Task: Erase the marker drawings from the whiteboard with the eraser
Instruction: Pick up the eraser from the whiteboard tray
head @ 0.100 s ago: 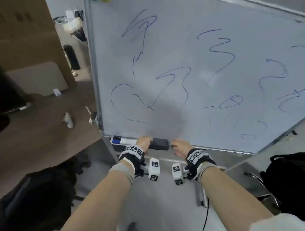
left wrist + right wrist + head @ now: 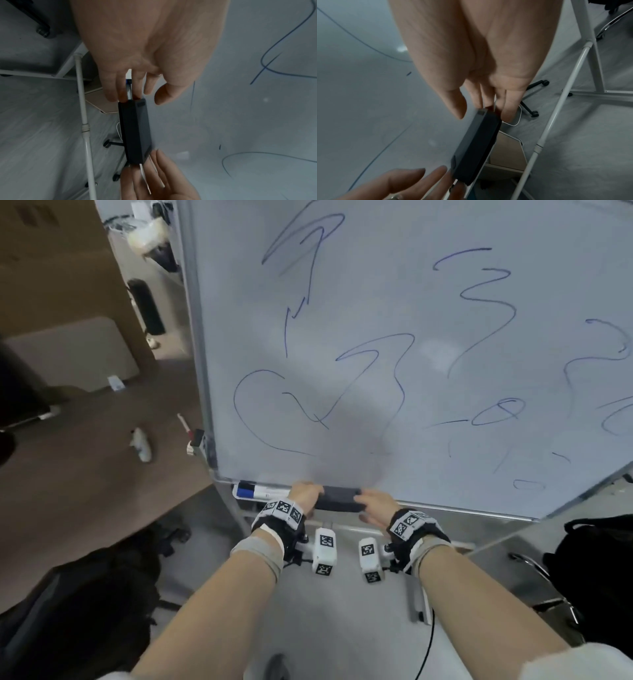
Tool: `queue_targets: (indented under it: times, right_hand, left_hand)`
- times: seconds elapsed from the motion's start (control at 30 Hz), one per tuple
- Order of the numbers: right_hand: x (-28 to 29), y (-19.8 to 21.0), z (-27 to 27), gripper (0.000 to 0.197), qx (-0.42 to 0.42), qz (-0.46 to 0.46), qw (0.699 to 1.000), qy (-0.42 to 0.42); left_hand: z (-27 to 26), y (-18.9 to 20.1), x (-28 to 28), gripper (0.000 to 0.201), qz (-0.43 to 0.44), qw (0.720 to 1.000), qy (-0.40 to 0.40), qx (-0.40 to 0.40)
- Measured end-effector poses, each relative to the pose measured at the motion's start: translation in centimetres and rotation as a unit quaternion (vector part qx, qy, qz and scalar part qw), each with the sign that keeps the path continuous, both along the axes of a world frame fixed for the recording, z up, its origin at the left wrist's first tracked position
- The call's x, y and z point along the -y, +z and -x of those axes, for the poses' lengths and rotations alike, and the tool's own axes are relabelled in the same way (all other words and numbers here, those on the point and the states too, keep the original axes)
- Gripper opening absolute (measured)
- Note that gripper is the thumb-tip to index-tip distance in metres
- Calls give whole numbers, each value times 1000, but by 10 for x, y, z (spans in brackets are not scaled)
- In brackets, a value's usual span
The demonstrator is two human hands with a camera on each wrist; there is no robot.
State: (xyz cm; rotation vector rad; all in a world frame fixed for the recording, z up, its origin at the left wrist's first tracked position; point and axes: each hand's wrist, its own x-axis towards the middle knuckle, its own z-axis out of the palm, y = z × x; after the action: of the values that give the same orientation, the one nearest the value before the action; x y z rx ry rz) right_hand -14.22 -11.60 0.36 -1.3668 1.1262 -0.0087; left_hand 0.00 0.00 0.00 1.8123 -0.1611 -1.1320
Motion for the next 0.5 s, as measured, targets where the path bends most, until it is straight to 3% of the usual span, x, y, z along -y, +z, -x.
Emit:
queue_targets:
  times: [0.07,0.13,0.2,0.27,0.4,0.5]
  right_hand:
    - [0,-11,-6,9,-11,4,1000,-28]
    - [2,-14,-9,9,-26,14,999,-41]
    - [4,-14,-9,20,-47,18,999,-20]
    - [5,-9,-6,19,-60,31,998,10]
    - [10,8,2,26,-85,47,990,104]
    - [3,35,-5,43,-89,57,979,177]
  left_hand:
    - [-4,-4,0,4,-13,999,-38,10]
    - [-7,-2,-2,18,-10,995,-96,33]
    - [-7,-3,-3,36,-18,987,-144,69]
    - [-8,-6,-5,47,-29,982,-155,108]
    - [-11,10,-20,54,8,986,-142,84]
    - [-19,38,-39,45,19,983,-150,107]
